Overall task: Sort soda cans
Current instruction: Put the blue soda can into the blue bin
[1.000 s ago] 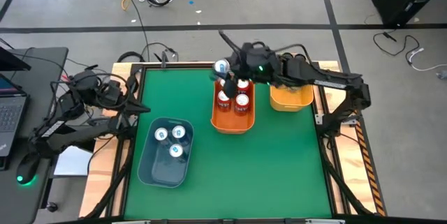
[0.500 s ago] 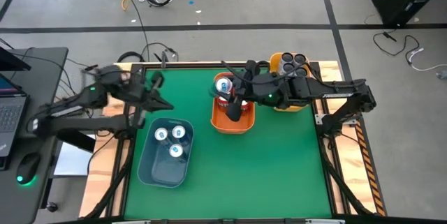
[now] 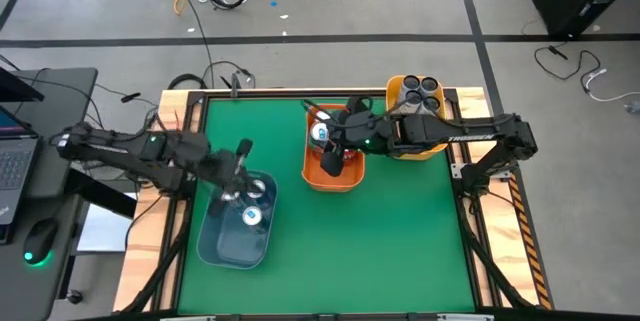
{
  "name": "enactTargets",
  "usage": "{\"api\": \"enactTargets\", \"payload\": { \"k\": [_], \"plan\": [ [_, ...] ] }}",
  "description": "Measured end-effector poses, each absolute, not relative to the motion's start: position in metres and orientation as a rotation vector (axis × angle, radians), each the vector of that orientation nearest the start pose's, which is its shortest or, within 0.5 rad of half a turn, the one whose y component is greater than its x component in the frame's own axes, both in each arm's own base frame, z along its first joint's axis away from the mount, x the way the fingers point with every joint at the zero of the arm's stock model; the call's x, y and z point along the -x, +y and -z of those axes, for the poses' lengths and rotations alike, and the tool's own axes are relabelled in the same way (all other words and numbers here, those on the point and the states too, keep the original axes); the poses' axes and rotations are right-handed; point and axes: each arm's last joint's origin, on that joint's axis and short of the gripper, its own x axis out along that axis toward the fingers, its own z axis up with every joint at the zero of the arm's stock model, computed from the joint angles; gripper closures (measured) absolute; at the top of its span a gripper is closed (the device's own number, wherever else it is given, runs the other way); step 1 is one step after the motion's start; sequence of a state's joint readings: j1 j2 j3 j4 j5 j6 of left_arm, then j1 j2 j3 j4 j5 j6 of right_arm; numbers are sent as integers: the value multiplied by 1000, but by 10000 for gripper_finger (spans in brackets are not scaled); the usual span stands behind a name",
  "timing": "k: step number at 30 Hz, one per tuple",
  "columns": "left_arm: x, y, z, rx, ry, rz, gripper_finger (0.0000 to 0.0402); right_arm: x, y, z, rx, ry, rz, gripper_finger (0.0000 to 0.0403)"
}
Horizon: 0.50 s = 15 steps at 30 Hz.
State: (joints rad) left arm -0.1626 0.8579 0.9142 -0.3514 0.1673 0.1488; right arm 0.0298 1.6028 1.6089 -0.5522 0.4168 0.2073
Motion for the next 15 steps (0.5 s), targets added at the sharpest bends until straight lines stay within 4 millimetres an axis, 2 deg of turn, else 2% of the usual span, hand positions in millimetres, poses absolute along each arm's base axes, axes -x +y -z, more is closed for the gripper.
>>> {"api": "enactTargets", "payload": {
  "k": [9,15],
  "plan": [
    [-172,-110,-330,-184,653,389,401,-354,29,-376,-64,486,344,177],
    [-166,-165,-324,-72,845,517,401,-352,41,-375,-73,495,326,177]
  ]
}}
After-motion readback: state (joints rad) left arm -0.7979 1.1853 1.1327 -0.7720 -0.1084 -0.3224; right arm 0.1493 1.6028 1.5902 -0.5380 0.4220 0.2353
